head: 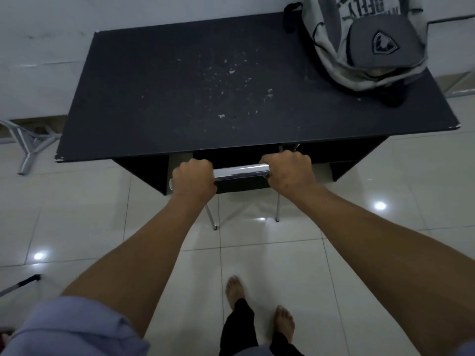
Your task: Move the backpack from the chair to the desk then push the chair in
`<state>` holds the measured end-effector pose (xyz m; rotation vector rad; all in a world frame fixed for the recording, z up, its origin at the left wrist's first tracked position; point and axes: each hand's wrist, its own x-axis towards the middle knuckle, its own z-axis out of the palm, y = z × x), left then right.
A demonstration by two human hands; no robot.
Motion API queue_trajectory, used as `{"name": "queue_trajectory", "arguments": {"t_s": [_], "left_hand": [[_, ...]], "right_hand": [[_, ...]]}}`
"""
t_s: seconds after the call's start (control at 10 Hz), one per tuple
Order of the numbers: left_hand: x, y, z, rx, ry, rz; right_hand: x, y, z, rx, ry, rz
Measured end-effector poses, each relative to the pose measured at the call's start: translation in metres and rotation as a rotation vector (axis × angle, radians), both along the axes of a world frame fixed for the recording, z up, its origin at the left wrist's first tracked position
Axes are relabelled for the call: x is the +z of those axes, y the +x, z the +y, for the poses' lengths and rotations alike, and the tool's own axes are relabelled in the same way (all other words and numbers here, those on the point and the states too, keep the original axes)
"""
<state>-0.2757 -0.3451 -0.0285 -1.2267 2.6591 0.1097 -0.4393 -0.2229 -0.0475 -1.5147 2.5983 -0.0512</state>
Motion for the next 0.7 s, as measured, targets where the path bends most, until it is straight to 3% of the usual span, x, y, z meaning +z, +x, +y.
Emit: {"name": "queue_trajectory", "arguments": {"t_s": [0.3,0.5,0.7], "left_hand": [[-0.011,-0.029,-0.061,-0.094,-0.025,-0.011],[-0.013,-0.026,-0.063,-0.091,0.020,0.005],[0.011,-0.016,-0.070,-0.254,0.279,0.002]], "right_hand": [[-0.009,-0.028,-0.044,-0.066,-0.011,0.078],[-0.009,-0.021,-0.045,-0.104,-0.002,0.011],[0.021,-0.035,-0.031,0.053,0.043,-0.376]]}}
